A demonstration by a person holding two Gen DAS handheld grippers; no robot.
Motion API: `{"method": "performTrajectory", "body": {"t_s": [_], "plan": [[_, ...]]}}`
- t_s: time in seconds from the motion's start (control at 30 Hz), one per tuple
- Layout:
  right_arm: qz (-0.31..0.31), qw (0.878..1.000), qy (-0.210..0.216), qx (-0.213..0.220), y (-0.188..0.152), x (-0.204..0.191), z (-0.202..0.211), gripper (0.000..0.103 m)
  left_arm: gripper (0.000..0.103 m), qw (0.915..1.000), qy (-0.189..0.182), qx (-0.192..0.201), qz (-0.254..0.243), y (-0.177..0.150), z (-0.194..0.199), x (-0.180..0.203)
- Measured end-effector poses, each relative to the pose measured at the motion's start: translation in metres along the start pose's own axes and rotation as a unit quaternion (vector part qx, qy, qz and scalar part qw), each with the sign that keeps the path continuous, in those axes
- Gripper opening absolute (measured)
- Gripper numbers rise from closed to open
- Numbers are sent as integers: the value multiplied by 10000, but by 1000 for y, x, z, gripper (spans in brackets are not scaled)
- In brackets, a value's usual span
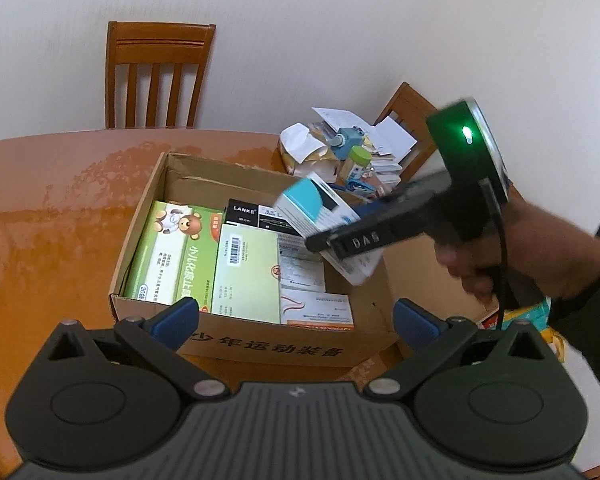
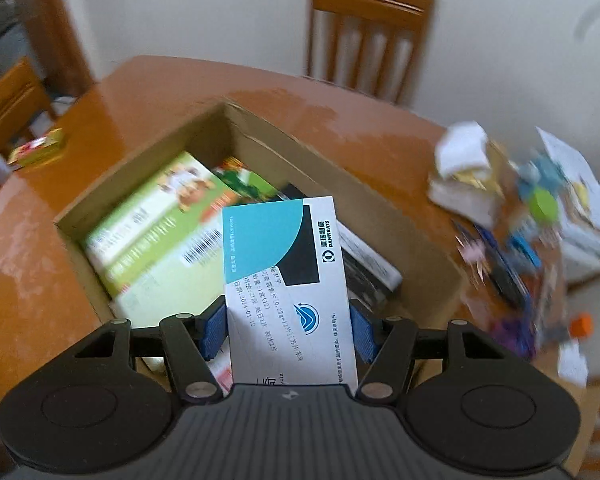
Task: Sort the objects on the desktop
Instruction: 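Lift the white-and-teal box with the right gripper over the cardboard box, then lower the white-and-teal box into the cardboard box and open the right gripper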
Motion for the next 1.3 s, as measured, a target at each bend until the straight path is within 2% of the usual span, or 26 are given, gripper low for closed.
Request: {"method": "performTrajectory", "body": {"t_s": [0.1,0.2,0.23,0.3,0.33,0.4,0.5,0.63,0.77,1.0,1.3], "plan": [[604,9981,136,-15,20,-3,-13,67,103,10000,20,-20,60,-2,-1,-4],[1460,9893,73,32,40,-14,-28,67,103,9999,62,-47,122,-4,0,-9],[1567,9876,76,-64,45,-16,-32,67,103,9999,85,-59,138,-5,1,-11],[1328,9909,134,-178,51,-12,-34,67,103,9998,114,-25,189,-6,5,-15],[1176,9928,18,-242,51,-9,-34,67,103,9997,127,-7,229,-7,7,-18],[834,9955,-215,-393,43,0,-31,67,103,9994,139,9,316,-7,8,-23],[309,9980,-208,-507,27,16,-21,67,103,9991,135,-10,400,-8,6,-29],[-407,9967,-383,-592,-3,26,-12,67,103,9992,50,-46,393,-8,1,-29],[-1024,9917,-494,-597,-28,17,-18,66,103,9995,-92,-152,264,-10,-5,-21],[-1242,9883,-594,-650,-43,-5,-33,65,103,9994,-225,-249,110,-13,-8,-12],[-1336,9867,-833,-397,-38,-3,-32,65,103,9992,-170,-252,243,-15,-8,-22]]}}
Point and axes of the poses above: each gripper's, at about its wrist camera, not at the fingertips, and z roughly against the way its jaws point, x to its right, y to its top, the point moved 1 cm from there along -z, roughly the way its jaws point, and after that the axes turned 3 degrees about z, right-handed, at the moved point
